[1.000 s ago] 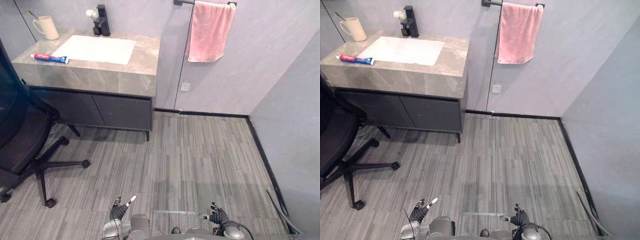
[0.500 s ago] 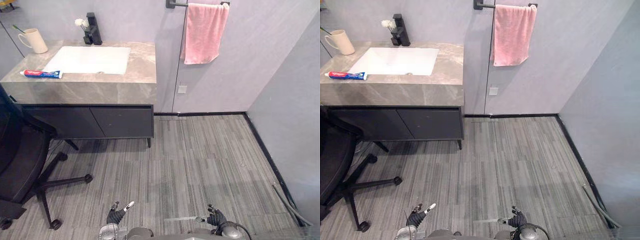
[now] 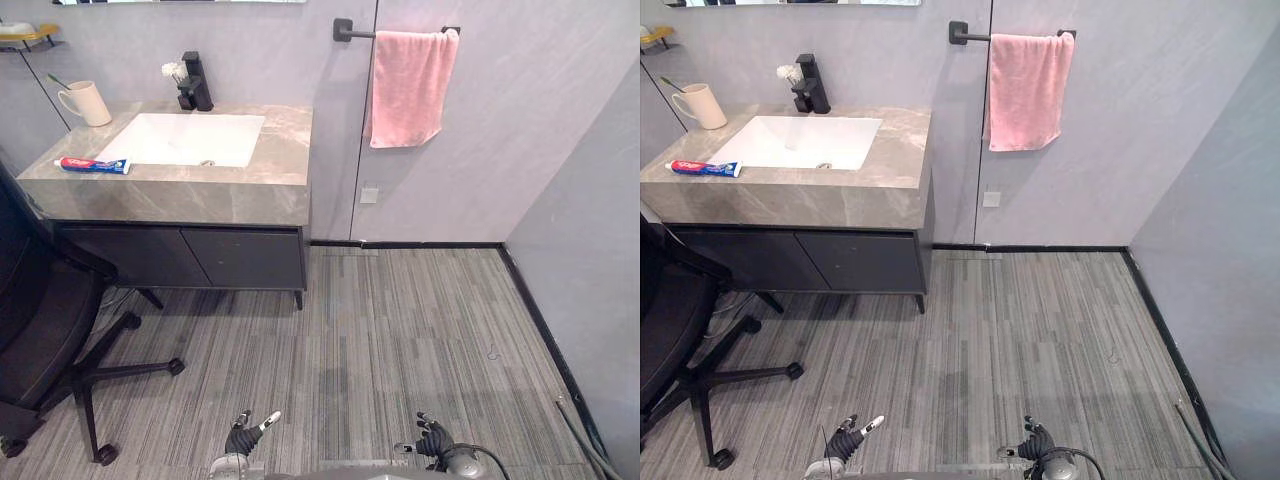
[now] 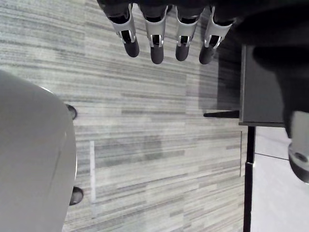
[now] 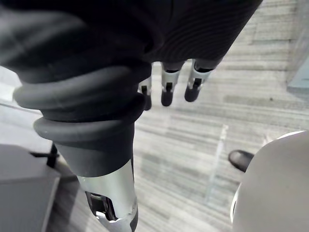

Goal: Pick up the laundry basket with both hands and put the clothes into the washing machine.

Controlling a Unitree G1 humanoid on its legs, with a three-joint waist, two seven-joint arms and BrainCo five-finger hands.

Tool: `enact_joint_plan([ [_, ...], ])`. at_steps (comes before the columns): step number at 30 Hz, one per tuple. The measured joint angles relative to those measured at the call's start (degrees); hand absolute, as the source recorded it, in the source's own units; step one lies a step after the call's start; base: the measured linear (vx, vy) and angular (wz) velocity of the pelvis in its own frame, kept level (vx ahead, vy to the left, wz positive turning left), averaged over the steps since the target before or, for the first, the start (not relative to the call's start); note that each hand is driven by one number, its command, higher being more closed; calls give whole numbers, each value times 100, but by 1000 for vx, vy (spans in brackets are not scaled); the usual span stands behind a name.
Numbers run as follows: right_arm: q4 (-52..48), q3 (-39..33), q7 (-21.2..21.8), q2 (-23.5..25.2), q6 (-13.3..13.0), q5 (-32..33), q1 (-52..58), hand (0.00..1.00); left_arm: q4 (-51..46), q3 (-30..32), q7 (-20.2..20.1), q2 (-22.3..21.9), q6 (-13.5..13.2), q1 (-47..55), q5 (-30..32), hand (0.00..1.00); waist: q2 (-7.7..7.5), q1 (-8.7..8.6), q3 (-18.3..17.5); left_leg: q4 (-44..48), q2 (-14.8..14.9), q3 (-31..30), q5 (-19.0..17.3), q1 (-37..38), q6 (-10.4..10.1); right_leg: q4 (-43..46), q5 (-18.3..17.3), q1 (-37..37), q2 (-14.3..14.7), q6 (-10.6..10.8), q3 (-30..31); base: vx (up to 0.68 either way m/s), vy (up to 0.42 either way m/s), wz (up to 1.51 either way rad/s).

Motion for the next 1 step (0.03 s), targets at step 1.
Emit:
enact_joint_plan([
  [1, -2, 0, 0, 1, 1, 3, -1, 0, 0, 1, 0, -4, -1, -1, -8, 0, -3, 1, -1, -9, -3, 7, 10, 0, 12, -27, 20, 4, -10, 7, 6, -44, 10, -1],
])
